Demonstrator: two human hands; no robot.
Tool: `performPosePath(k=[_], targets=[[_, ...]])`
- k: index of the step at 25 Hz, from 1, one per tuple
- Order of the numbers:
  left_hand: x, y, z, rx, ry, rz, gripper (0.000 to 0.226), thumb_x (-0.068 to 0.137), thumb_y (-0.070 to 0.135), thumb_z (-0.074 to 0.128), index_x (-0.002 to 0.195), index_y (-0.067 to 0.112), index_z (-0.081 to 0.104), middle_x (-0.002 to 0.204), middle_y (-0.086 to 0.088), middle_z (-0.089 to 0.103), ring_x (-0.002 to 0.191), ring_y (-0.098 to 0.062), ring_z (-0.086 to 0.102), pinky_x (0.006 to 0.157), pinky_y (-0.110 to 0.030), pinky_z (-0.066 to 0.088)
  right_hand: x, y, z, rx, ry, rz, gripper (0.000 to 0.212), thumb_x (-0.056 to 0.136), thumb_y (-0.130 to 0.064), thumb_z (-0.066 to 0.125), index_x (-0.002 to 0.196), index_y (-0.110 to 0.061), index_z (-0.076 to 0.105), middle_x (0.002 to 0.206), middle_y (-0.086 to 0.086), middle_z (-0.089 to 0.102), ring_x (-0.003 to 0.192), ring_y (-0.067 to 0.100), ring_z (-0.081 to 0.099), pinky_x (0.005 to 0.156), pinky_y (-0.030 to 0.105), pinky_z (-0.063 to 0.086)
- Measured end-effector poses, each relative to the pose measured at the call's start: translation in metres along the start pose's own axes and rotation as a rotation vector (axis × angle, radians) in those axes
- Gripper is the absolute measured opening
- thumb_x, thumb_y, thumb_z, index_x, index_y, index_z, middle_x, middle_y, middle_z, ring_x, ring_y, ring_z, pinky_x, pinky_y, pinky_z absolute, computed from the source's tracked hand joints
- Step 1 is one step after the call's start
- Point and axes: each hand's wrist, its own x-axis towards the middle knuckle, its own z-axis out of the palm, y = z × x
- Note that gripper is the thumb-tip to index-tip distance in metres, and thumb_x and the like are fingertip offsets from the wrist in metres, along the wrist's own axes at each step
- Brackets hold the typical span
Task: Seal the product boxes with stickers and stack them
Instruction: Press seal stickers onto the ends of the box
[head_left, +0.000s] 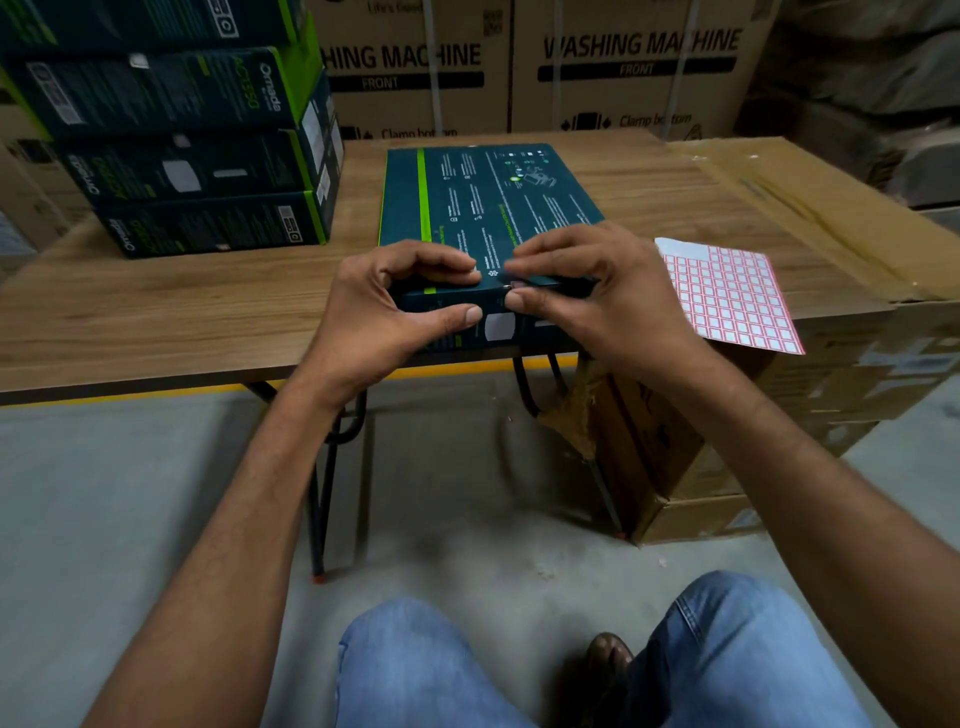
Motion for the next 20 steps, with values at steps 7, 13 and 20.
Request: performPosePath(k=[7,13,20], targets=[[0.0,0.0,0.0,-0.007,-0.001,0.0,0.042,0.077,0.006,0.092,0.114,-0.001,0.073,0.108,-0.001,0.078,0.105,-0.01,0.076,0.095,-0.022,0.057,-0.005,0.0,-0.006,-0.14,-0.1,-0.056,0.033,0.095,-0.034,0.074,0.128,-0.033,0.072,0.134,-0.015,0.067,0.112,0.015,0.052,0.091,0.044,0.048],[0.0,-0.001,0.0,0.003,-0.011,0.021,0.043,0.078,0.007,0.092,0.115,0.0,0.073,0.11,0.001,0.077,0.105,-0.008,0.075,0.095,-0.02,0.057,-0.009,0.002,0.002,-0.018,0.046,-0.037,0.024,0.092,-0.036,0.077,0.113,-0.026,0.081,0.121,-0.012,0.073,0.111,0.016,0.063,0.092,0.043,0.052],[0.0,-0.002,0.0,0.001,-0.012,0.024,0.042,0.079,0.008,0.091,0.115,-0.001,0.072,0.11,0.001,0.077,0.106,-0.007,0.075,0.095,-0.02,0.057,-0.014,0.012,-0.001,-0.209,0.007,-0.087,0.043,0.094,-0.048,0.072,0.132,-0.026,0.072,0.133,-0.01,0.068,0.11,0.02,0.053,0.088,0.047,0.05]])
